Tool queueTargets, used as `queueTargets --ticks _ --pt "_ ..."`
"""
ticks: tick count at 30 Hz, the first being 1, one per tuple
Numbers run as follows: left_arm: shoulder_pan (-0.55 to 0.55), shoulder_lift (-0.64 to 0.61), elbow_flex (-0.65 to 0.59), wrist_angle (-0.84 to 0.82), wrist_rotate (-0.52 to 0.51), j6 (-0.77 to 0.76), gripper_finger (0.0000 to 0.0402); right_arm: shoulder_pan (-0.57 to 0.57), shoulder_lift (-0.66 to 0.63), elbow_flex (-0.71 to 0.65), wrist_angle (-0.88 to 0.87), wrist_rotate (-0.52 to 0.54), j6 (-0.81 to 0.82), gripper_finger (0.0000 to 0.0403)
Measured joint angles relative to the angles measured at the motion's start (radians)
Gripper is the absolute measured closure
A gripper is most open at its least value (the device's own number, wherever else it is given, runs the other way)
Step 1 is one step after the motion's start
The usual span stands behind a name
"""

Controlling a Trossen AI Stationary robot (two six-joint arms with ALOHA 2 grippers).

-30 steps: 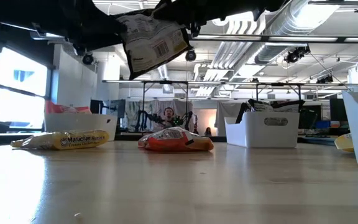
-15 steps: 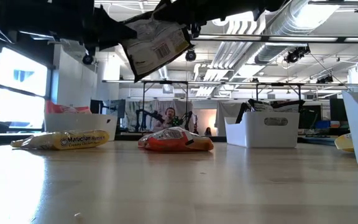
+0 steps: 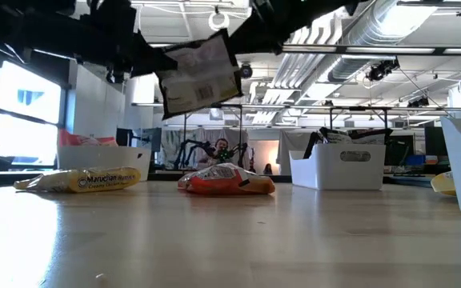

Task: Sort Maruchan noodles
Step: Put the black noodle pack into the top right white bin

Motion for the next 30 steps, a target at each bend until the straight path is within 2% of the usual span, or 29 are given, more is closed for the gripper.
queueTargets --ticks 4,8,14,20,26,30 --pt "0.062 0.01 0.038 -0.109 0.103 -0.101 0.0397 -0.025 -0.019 0.044 -0.139 -0.036 0.0 0.0171" --pt "0.101 0.067 0.114 -0.212 0.173 -0.136 0.0397 -0.044 0.033 0.159 -0.335 -0.046 -0.018 0.014" --pt "0.137 0.215 0.248 -0.322 0.207 -0.134 0.0398 -0.057 0.168 0.383 -0.577 -0.108 -0.089 0.0137" --pt "0.142 0.319 0.343 -0.321 0.238 -0.085 0.0396 -0.069 0.316 0.552 -0.777 -0.185 -0.115 0.0137" --pt "0.144 0.325 0.362 -0.322 0.246 -0.078 0.0396 -0.074 0.398 0.597 -0.847 -0.183 -0.115 0.014" --pt "0.146 0.324 0.362 -0.328 0.254 -0.078 0.0395 -0.076 0.408 0.597 -0.857 -0.184 -0.114 0.0174"
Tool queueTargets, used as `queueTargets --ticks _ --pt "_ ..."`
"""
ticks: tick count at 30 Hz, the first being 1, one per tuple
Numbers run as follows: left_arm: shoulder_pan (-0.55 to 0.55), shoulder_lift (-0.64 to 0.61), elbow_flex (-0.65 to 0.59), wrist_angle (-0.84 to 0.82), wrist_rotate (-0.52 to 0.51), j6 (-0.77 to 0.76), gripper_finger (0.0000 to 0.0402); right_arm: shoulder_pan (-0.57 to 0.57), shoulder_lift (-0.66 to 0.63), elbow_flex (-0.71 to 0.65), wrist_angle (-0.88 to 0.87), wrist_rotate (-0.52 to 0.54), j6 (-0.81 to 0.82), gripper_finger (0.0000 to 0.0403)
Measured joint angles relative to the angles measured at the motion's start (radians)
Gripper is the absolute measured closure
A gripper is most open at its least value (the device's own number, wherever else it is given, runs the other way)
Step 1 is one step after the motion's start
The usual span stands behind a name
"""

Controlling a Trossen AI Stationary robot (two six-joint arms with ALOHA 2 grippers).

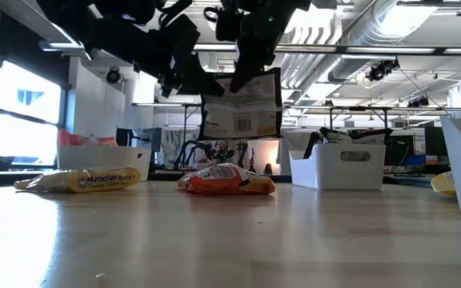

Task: Sort Maruchan noodles
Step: Put the black noodle pack into the top right white bin

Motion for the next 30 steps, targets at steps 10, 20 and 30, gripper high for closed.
queueTargets --ticks 10,20,30 --pt "0.002 -0.009 0.0 -0.006 0.02 0.016 0.0386 -0.015 0.002 0.0 -0.002 0.0 -0.002 0.0357" --pt "-0.043 -0.158 -0.057 -0.085 -0.056 0.005 0.0328 -0.022 -0.04 -0.003 -0.072 0.078 -0.096 0.0402" --pt "-0.05 -0.28 -0.229 -0.032 -0.034 -0.094 0.0346 -0.069 -0.113 -0.002 -0.079 0.021 -0.033 0.0384"
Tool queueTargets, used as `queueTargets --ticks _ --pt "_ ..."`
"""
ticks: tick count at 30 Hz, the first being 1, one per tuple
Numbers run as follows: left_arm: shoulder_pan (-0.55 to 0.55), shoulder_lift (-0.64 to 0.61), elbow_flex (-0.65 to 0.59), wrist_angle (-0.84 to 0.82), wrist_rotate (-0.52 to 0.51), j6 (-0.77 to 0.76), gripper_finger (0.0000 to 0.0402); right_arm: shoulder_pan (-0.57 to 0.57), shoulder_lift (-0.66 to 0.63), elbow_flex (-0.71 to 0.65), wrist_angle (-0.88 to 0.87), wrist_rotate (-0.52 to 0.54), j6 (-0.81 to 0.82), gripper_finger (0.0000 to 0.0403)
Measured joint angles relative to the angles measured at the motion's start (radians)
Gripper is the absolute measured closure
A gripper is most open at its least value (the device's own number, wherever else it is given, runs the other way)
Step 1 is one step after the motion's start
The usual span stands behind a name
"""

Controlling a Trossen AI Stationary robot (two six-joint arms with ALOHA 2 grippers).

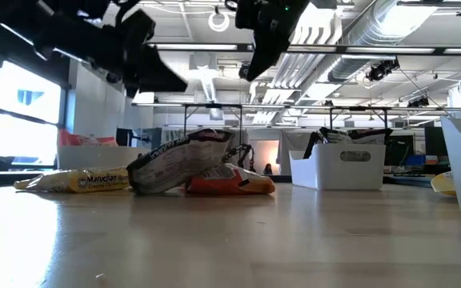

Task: Sort Maruchan noodles
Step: Put the black noodle pack into the top right white bin

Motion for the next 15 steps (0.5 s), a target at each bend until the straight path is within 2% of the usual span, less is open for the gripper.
queueTargets --ticks 3,8,15 --pt "-0.035 -0.009 -0.03 -0.102 0.029 -0.02 0.0345 0.011 0.011 0.0 -0.018 -0.004 0.008 0.0352" --pt "-0.162 0.0 -0.057 -0.203 0.029 -0.044 0.0319 0.026 0.01 0.0 0.023 -0.005 0.008 0.0287" --pt "-0.36 0.046 -0.057 -0.215 -0.109 -0.174 0.0256 0.026 0.01 0.0 0.087 -0.005 0.008 0.0235"
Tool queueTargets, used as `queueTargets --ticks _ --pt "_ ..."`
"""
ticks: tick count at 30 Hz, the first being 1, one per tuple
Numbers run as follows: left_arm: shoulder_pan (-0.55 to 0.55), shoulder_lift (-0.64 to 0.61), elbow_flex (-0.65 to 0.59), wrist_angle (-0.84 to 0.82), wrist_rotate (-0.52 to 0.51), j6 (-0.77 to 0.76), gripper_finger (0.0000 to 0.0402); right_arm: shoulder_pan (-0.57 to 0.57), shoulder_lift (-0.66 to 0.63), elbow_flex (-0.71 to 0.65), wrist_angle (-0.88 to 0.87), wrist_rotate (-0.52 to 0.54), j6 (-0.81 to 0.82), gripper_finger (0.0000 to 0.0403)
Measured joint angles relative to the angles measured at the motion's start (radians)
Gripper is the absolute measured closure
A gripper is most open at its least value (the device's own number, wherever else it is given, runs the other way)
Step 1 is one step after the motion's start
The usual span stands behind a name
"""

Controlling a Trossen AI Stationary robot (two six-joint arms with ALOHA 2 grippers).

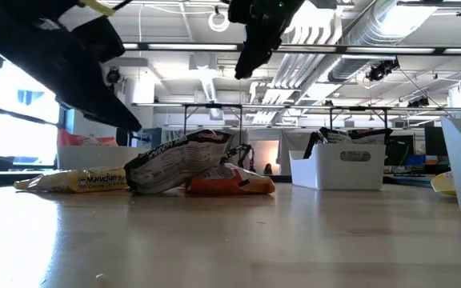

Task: Sort Maruchan noodles
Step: Put the black noodle pack into the top right white bin

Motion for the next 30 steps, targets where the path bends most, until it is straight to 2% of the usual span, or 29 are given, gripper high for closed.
queueTargets --ticks 5,10,17,21,25,28,30 --pt "-0.097 0.075 0.036 -0.032 -0.137 -0.137 0.0216 0.0 0.0 0.0 0.014 0.0 -0.018 0.0229" --pt "-0.15 0.196 0.165 -0.179 -0.245 -0.214 0.0197 0.0 0.0 0.0 0.031 0.008 -0.021 0.0229" --pt "-0.159 0.396 0.379 -0.453 -0.266 -0.372 0.0186 0.0 0.0 0.0 0.038 0.018 -0.044 0.0229" --pt "-0.159 0.506 0.465 -0.528 -0.298 -0.437 0.0185 0.0 0.0 0.0 0.04 0.018 -0.045 0.0229" --pt "-0.156 0.574 0.496 -0.534 -0.365 -0.463 0.0189 0.0 0.0 0.0 0.043 0.019 -0.053 0.0229" --pt "-0.144 0.579 0.496 -0.563 -0.404 -0.524 0.0208 0.0 0.0 0.0 0.029 0.019 -0.062 0.0229" --pt "-0.136 0.579 0.496 -0.618 -0.428 -0.559 0.0236 0.003 0.0 0.0 -0.006 0.032 -0.086 0.0229"
